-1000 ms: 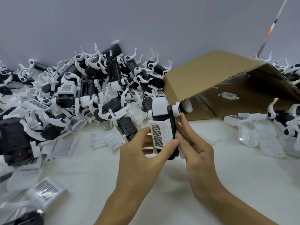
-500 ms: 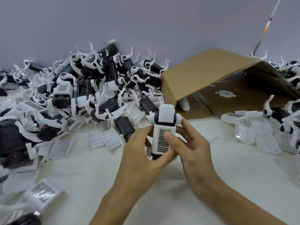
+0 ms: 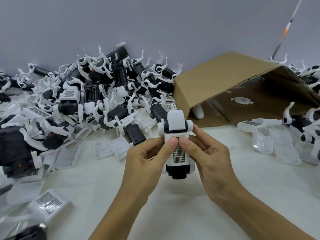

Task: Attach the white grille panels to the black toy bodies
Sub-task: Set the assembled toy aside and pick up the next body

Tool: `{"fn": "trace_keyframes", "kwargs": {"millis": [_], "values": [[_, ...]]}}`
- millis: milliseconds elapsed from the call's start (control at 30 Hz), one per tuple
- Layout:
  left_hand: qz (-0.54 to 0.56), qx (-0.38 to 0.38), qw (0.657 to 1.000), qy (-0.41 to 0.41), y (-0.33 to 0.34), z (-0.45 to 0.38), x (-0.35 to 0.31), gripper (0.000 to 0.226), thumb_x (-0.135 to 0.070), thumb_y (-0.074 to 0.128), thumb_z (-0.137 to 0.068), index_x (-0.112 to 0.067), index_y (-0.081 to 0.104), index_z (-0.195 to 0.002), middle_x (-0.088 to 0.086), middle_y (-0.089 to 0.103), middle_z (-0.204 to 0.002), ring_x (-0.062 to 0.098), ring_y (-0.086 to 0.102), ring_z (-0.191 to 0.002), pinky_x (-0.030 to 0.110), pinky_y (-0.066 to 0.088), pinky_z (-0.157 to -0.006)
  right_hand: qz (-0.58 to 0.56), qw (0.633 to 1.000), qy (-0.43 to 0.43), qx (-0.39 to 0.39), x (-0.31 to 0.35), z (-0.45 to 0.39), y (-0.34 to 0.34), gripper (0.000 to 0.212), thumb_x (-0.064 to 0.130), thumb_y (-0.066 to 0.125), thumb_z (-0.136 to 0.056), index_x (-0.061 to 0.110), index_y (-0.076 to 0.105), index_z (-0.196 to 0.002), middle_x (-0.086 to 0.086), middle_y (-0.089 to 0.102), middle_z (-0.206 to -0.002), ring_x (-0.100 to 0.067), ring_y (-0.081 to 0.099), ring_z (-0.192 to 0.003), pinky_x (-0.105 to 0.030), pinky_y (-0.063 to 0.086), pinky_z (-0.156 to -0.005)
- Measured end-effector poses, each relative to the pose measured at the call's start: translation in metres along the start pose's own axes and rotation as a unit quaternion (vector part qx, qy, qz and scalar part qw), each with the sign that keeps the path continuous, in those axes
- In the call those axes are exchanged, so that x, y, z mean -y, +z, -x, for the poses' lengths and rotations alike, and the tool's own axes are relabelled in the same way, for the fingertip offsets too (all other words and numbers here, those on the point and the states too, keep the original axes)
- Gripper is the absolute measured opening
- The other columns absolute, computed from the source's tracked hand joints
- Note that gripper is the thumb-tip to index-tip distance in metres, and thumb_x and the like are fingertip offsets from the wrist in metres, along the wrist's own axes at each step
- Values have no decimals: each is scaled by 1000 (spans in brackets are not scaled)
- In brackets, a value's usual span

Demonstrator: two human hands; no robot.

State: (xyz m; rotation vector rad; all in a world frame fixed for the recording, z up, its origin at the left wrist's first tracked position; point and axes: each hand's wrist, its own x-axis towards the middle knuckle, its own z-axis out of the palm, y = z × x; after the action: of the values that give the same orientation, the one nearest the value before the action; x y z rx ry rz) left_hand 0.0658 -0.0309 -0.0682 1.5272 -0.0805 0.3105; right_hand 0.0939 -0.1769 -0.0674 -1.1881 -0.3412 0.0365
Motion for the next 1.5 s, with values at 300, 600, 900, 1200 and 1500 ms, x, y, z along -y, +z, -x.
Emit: {"fn": "trace_keyframes", "kwargs": {"millis": [300,600,900,1200,1500], "values": [[17,27,999,-4,1,1,-4,32,-40,74,-82,-25,79,-109,2,77,-108,25,71,-108,53,53,-99,56,998,-16,37,7,0,-4,52,30,80,-79,55,65,-121,0,76,-115,-14,71,-110,-16,57,-78],[-104,-109,987,62,-4,-4,4,18,-7,79,-84,-20,73,-73,-1,68,-63,18,64,-52,41,56,-49,178,975,135,-2,15,-13,-20,57,26,83,-66,17,60,-118,-5,78,-97,-16,75,-89,-19,57,-66],[-276,-231,923,135,-34,-14,6,23,3,69,-80,-17,69,-91,-10,58,-82,15,58,-77,27,49,-62,326,898,295,8,21,-16,4,45,33,77,-55,30,75,-100,3,76,-88,-10,70,-86,-25,58,-69],[-458,-160,872,66,-39,-17,25,49,9,85,-66,-5,72,-111,21,53,-123,42,59,-107,49,56,-74,674,709,150,144,52,12,16,47,74,66,-62,38,65,-91,14,66,-84,-3,60,-83,-23,45,-67],[-356,-288,841,287,-36,-22,21,18,-23,77,-83,-6,78,-89,9,69,-83,29,62,-69,34,51,-60,693,661,-283,-41,115,17,-20,42,42,73,-67,21,75,-103,6,67,-82,-20,60,-73,-36,51,-65]]}}
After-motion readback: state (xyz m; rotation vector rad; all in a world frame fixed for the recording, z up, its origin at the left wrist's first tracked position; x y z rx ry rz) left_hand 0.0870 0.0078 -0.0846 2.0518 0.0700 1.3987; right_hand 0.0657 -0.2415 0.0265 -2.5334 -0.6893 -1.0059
